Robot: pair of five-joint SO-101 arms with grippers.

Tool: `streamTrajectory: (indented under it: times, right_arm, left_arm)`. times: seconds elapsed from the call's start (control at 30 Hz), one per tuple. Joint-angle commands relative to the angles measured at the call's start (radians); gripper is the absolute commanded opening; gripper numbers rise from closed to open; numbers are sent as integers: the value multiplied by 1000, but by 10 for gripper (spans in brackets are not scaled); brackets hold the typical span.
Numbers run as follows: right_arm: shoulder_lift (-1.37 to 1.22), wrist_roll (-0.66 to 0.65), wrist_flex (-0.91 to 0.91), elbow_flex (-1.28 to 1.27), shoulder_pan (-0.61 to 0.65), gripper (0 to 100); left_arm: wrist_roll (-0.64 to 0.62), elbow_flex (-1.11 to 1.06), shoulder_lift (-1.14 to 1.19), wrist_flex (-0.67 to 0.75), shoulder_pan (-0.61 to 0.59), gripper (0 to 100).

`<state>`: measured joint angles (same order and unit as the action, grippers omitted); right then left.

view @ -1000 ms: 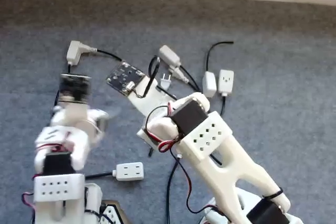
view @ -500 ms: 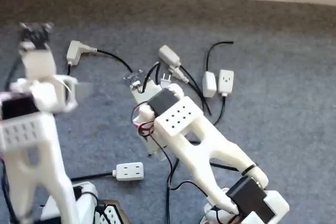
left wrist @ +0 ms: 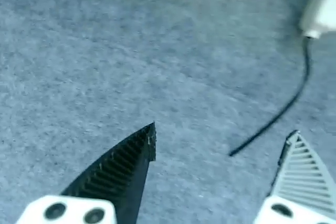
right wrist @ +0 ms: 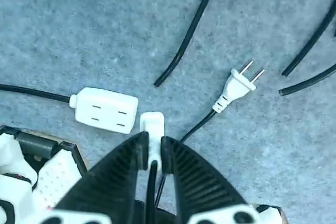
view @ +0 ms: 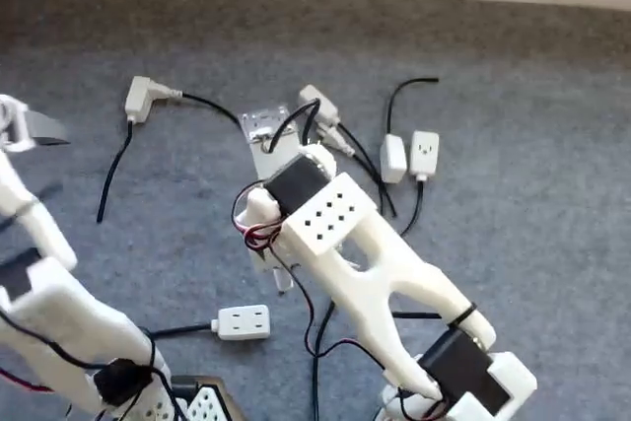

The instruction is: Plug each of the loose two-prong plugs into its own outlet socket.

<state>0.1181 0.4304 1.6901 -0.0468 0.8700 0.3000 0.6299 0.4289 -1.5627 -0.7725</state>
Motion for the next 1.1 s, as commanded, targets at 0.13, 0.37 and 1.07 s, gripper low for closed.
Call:
streamTrajectory:
  times: [0.13, 0.37, 1.07]
  right_arm:
    - [-36, 236, 15, 8, 148, 6]
    - [-35, 244, 8, 10, 162, 6]
    - [-105, 242, -143, -145, 179, 6]
  left_arm:
    - [18, 417, 243, -115, -54, 372]
    - [20, 549, 349, -120, -87, 371]
    - [54, 570, 364, -110, -107, 370]
